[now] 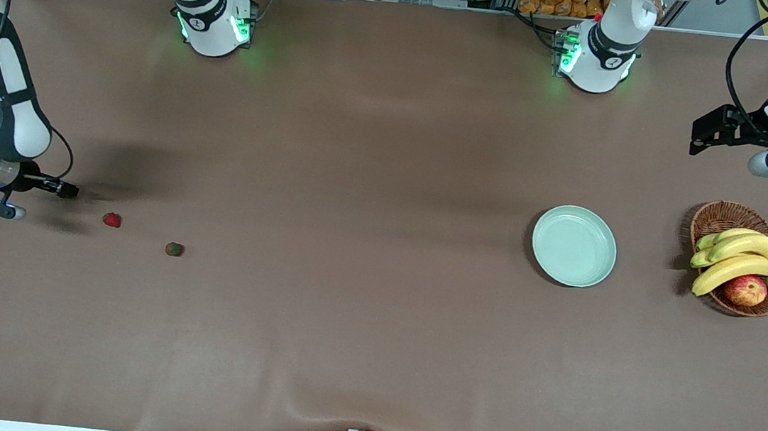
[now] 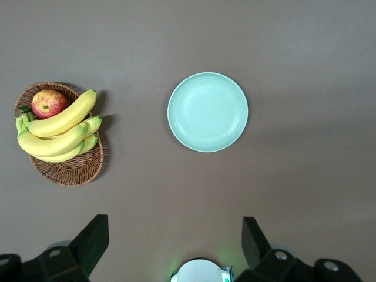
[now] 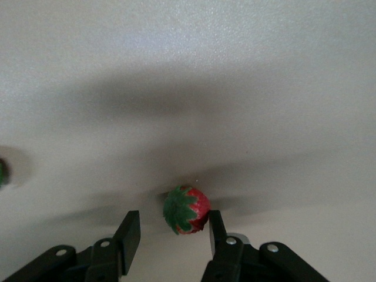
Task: Collect all strawberries into plate
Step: 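Lower the right gripper and grasp the first strawberry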
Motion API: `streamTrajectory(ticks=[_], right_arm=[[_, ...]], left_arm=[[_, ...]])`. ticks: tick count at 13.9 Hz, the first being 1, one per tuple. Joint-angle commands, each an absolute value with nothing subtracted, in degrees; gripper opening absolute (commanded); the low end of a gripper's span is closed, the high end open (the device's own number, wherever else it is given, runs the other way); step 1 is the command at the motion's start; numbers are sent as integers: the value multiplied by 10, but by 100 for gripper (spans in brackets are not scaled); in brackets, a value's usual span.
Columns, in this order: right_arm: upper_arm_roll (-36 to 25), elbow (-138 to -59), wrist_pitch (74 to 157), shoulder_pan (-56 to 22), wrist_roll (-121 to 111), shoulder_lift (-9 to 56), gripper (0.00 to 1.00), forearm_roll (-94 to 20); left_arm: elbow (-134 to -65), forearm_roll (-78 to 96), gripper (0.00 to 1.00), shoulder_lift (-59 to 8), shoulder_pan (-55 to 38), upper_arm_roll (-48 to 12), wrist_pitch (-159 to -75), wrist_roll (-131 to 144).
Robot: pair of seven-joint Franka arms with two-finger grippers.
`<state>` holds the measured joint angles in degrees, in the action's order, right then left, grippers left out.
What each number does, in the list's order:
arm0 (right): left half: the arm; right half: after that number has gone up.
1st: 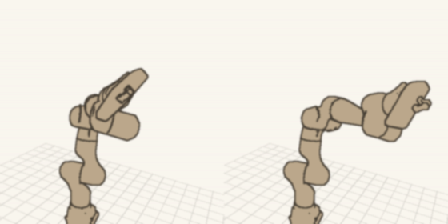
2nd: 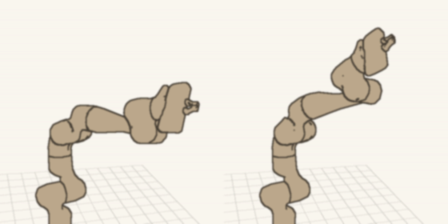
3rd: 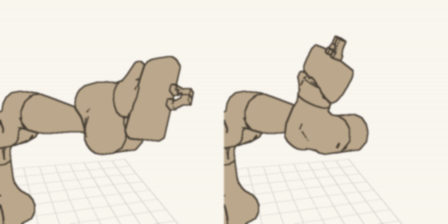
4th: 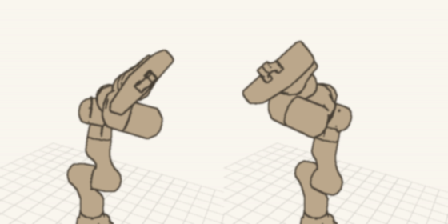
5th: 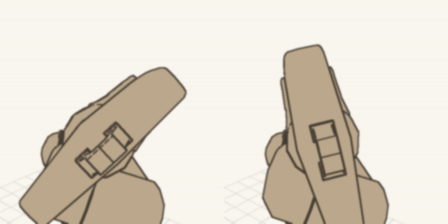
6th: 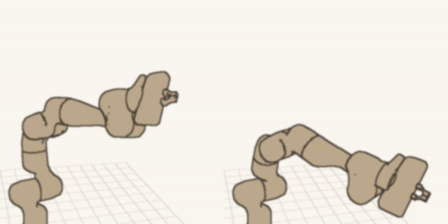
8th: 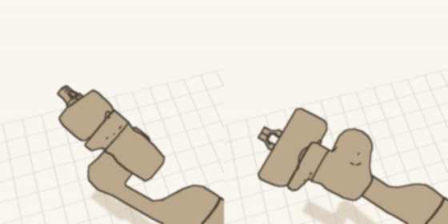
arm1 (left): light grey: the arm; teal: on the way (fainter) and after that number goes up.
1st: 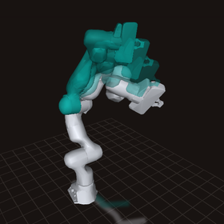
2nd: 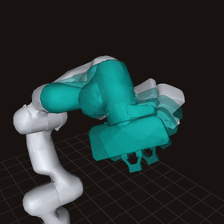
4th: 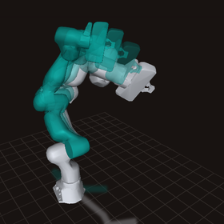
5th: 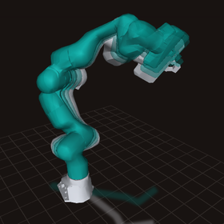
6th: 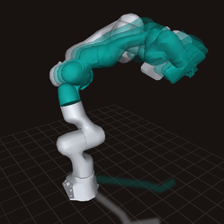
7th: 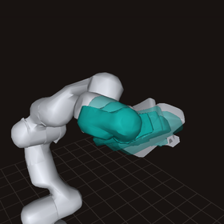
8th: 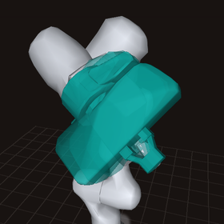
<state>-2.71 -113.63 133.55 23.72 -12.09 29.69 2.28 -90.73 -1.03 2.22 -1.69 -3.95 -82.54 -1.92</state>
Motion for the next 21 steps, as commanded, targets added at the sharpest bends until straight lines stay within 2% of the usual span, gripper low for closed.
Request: streamTrajectory(ticks=[1, 3, 4, 6, 8, 10, 15, 21], right_arm=[[-19, -1136, 1346, 250, -134, 303, 42, 30], [-20, -1136, 1346, 250, -134, 303, 43, 30], [-19, -1136, 1346, 250, -134, 303, 38, 30], [-19, -1135, 1345, 250, -138, 302, 11, 30], [-19, -1129, 1335, 242, -137, 298, 0, 30], [-19, -1099, 1295, 235, -130, 296, 0, 29], [-17, -984, 1100, 186, -64, 294, 0, 19], [-14, -955, 994, 96, 102, 264, 0, -56]], left_arm=[[-900, -4, 100, 18, -2, -41, -818, -16], [-900, -5, 100, 18, -3, -41, -818, -16], [-900, -4, 100, 18, -3, -41, -818, -16], [-900, -4, 100, 18, -3, -42, -818, -16], [-900, -4, 100, 18, -4, -42, -818, -17], [-900, -4, 100, 18, -3, -42, -818, -16], [-900, -4, 100, 17, -3, -42, -818, -16], [-900, -4, 100, -4, 3, -42, -820, -14]])
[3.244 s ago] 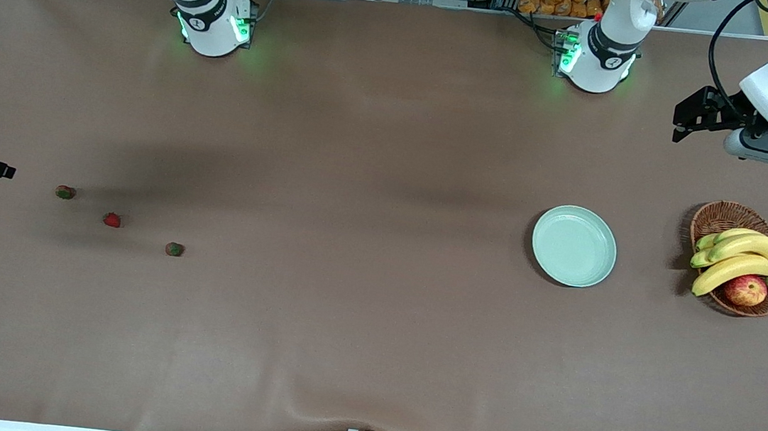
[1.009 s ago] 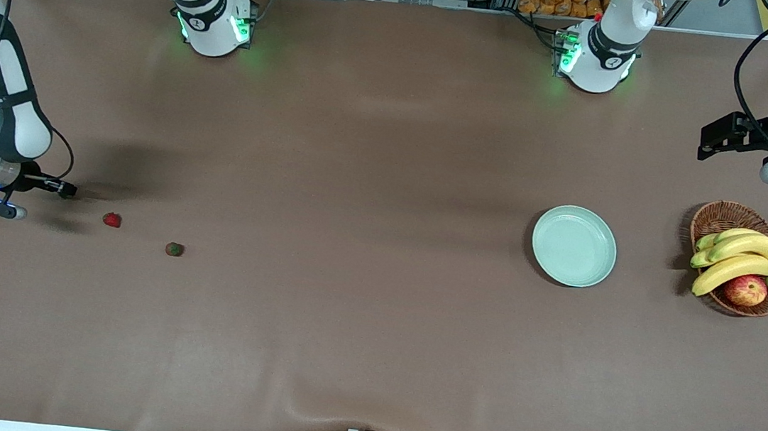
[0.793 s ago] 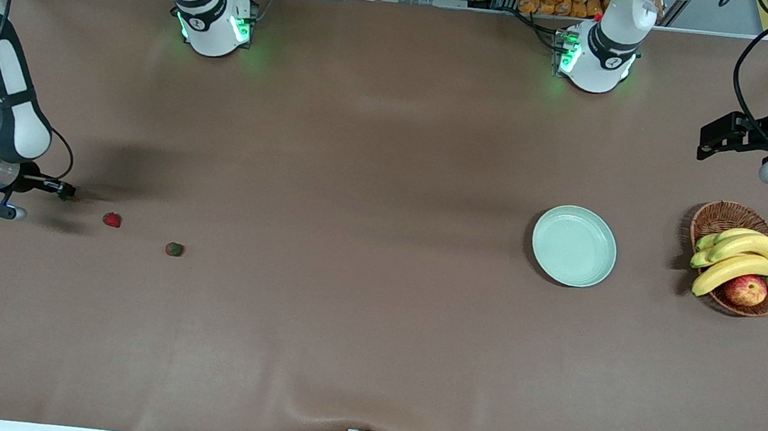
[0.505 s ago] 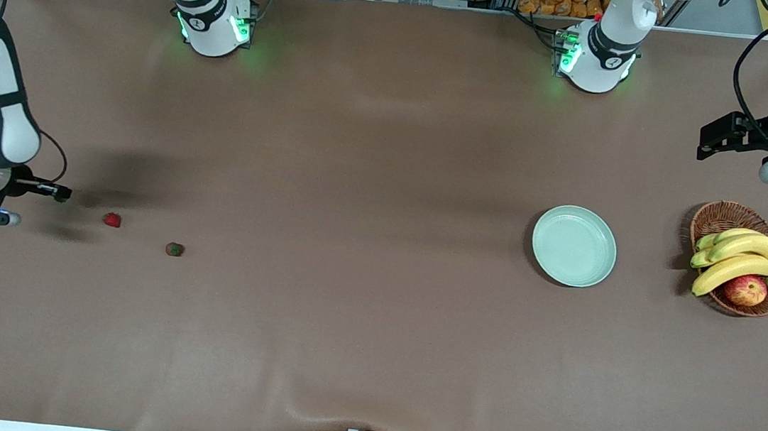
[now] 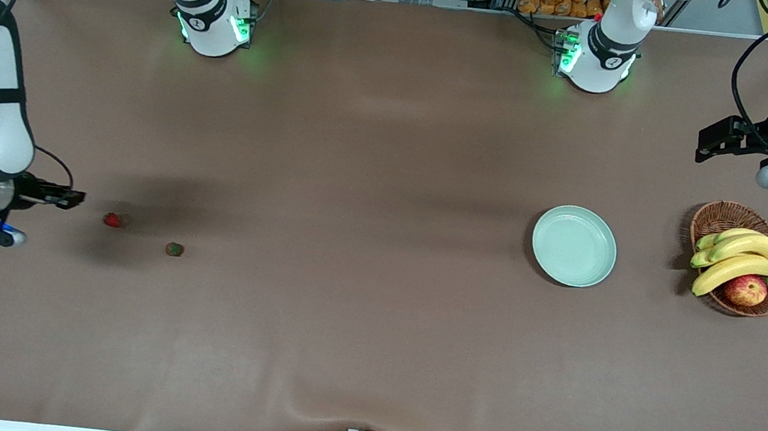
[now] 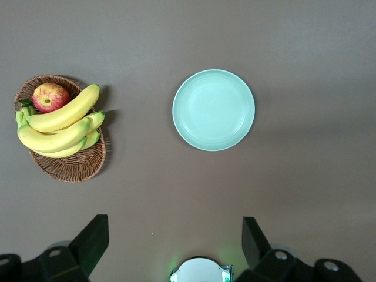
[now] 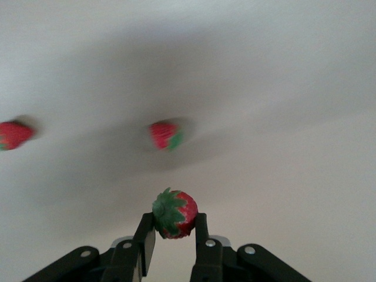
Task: Collect all strawberries into plate
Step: 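Lower the right gripper and grasp the first strawberry, then carry the strawberry to mid-table with the right gripper while the left gripper approaches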
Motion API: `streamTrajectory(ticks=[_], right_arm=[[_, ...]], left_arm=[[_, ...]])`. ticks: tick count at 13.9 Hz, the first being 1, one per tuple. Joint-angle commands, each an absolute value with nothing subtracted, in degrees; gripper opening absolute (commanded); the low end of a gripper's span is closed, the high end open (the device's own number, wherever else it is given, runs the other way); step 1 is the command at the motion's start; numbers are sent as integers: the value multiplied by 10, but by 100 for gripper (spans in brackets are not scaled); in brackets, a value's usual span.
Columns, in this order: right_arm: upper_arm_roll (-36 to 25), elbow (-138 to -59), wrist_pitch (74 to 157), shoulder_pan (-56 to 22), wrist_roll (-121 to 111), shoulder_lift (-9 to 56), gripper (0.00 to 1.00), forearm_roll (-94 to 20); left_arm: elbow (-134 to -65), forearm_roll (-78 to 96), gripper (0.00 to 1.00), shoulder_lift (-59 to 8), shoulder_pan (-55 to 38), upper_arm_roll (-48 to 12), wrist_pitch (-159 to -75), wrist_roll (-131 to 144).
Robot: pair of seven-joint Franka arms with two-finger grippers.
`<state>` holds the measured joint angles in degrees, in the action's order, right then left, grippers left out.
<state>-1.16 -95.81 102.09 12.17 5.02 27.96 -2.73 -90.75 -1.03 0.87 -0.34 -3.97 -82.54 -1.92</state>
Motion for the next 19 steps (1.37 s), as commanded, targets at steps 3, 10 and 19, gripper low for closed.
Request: streamTrajectory(ticks=[3, 10, 19], right_arm=[[-14, -950, 983, 39, 206, 257, 0, -97], [-14, -925, 1006, -107, 447, 258, 0, -223], [-14, -925, 1175, -298, 704, 290, 0, -284]], left_arm=[[-898, -4, 100, -20, 3, -42, -820, -17], [-898, -4, 100, -30, 6, -42, -822, -16], [-862, -4, 100, -78, 2, -43, -828, -12]])
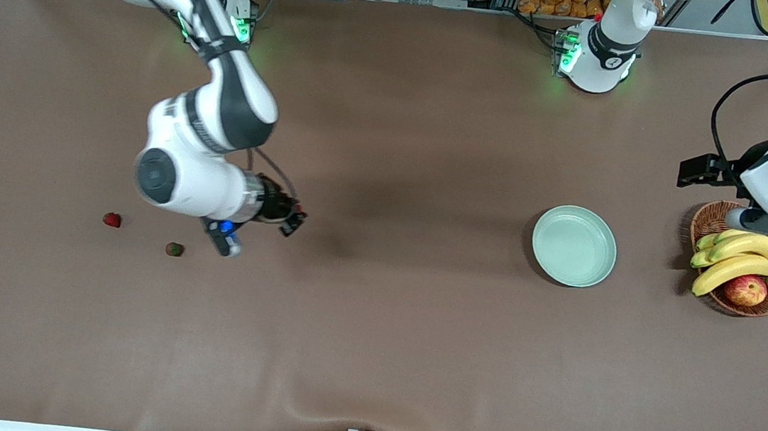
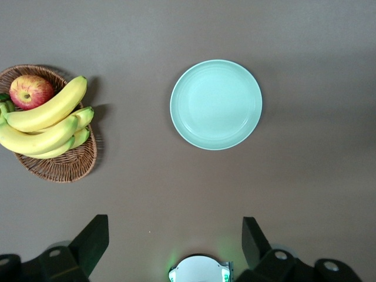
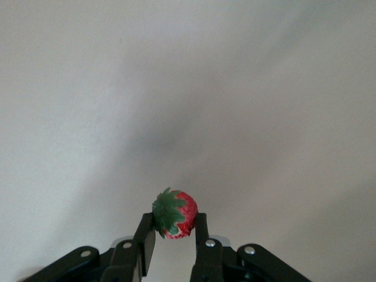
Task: Collect all strawberries into plate
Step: 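Carry the strawberry to mid-table with the right gripper while the left gripper approaches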
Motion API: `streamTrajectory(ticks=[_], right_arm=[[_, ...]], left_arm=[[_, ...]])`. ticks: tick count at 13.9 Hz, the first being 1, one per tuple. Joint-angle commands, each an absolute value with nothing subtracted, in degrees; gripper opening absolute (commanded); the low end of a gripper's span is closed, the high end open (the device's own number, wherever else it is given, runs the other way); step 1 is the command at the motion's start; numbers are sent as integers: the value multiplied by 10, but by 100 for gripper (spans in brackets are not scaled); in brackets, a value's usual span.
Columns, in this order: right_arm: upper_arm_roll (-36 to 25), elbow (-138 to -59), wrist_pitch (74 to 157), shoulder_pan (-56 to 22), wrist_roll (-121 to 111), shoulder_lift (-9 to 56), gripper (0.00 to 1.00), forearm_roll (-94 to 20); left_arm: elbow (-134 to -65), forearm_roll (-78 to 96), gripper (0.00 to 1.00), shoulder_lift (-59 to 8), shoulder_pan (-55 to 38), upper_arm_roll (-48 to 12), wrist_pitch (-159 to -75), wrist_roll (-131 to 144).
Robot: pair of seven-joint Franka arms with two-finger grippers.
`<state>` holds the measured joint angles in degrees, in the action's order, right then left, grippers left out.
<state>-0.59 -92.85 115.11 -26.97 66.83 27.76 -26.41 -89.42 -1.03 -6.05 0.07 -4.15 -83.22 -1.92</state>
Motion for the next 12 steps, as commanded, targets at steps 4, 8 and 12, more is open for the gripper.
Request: streamTrajectory(ticks=[4, 8, 12], right_arm=[[-14, -921, 1265, -366, 792, 339, 0, -285], [-15, -896, 1337, -422, 852, 393, 0, -279], [-15, -878, 1398, -453, 888, 444, 0, -277]], left_arm=[[-861, -2, 100, -108, -3, -44, -862, -10], [-930, 47, 100, -92, 2, -47, -934, 22], [-1153, 45, 100, 73, 2, -57, -1067, 35]])
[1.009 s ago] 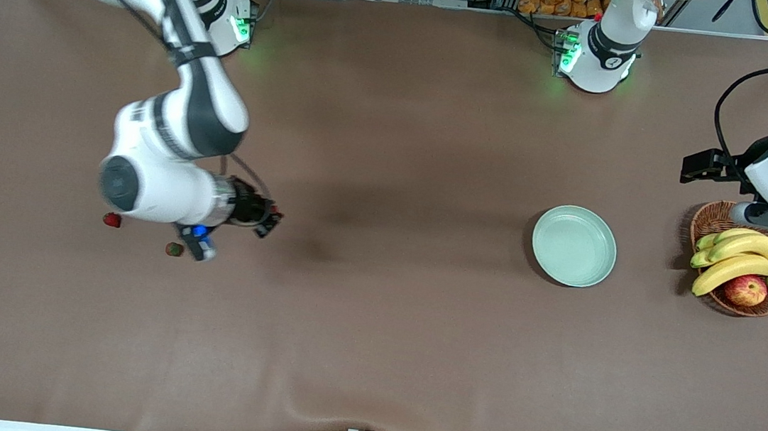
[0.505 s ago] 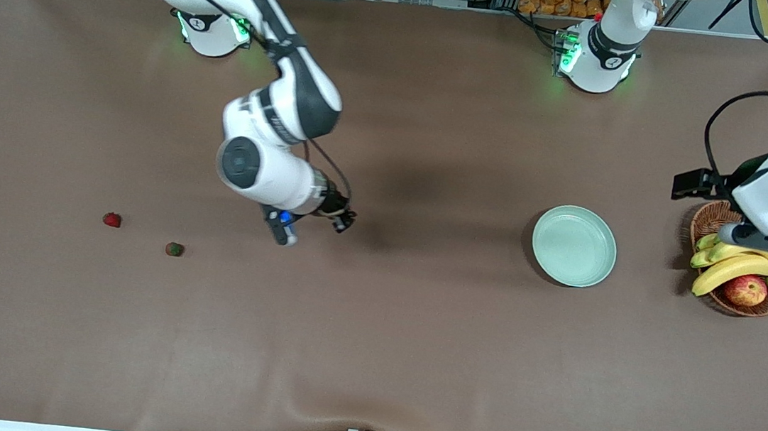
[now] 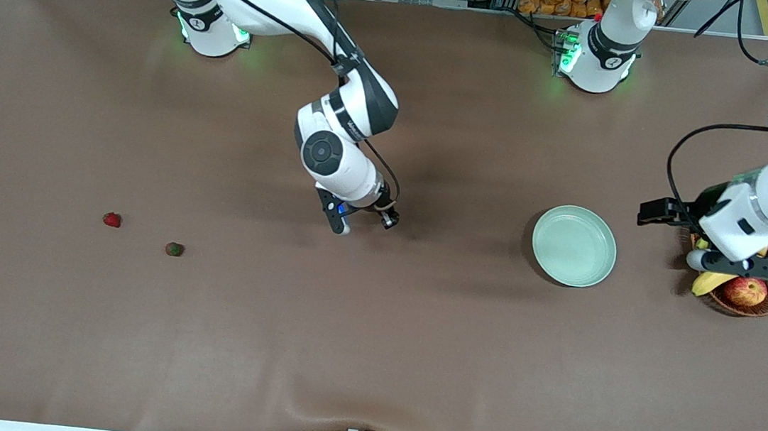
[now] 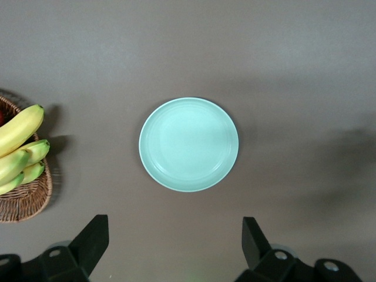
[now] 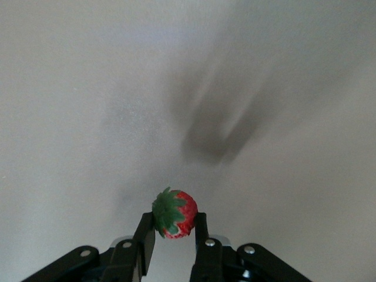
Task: Collect all strawberries into plate
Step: 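Carry the strawberry to mid-table with the right gripper while the left gripper approaches, then grasp the strawberry with the left gripper from the right gripper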
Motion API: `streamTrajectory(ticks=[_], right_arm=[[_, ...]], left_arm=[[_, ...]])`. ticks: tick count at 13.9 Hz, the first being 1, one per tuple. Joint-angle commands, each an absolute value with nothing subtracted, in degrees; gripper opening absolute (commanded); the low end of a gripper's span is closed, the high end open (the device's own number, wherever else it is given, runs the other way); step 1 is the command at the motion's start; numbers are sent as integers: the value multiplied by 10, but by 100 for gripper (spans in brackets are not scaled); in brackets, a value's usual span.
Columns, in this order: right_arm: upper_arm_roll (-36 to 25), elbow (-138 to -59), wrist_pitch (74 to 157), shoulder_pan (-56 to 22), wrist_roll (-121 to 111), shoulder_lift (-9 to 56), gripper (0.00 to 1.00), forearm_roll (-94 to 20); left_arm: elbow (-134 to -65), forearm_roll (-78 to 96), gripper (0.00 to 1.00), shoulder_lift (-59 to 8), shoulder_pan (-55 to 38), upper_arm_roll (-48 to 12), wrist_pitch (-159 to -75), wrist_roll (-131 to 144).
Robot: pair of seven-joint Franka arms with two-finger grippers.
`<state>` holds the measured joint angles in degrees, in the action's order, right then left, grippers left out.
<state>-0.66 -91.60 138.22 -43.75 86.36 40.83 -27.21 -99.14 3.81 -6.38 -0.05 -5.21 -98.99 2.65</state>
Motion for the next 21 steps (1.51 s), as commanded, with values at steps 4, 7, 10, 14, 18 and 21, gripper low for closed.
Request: streamTrajectory(ticks=[4, 7, 10, 14, 18, 21], right_arm=[[-15, -863, 1402, -461, 901, 464, 32, -277], [-17, -861, 1401, -463, 899, 464, 100, -275], [-18, -844, 1391, -457, 897, 460, 100, -251], [-31, -809, 1324, -435, 896, 449, 100, -248], [-65, -746, 1202, -403, 878, 446, 100, -244], [-64, -744, 1134, -350, 792, 422, 100, -229]], left_arm=[[-1186, 45, 100, 118, 3, -74, -1080, 34], [-1047, 45, 100, 35, -5, -94, -1003, 81], [-929, 44, 100, -47, -9, -134, -953, 152], [-862, 47, 100, -125, -66, -155, -954, 298], [-823, 46, 100, -210, -121, -155, -1004, 338], [-822, 42, 100, -268, -159, -152, -1069, 335]])
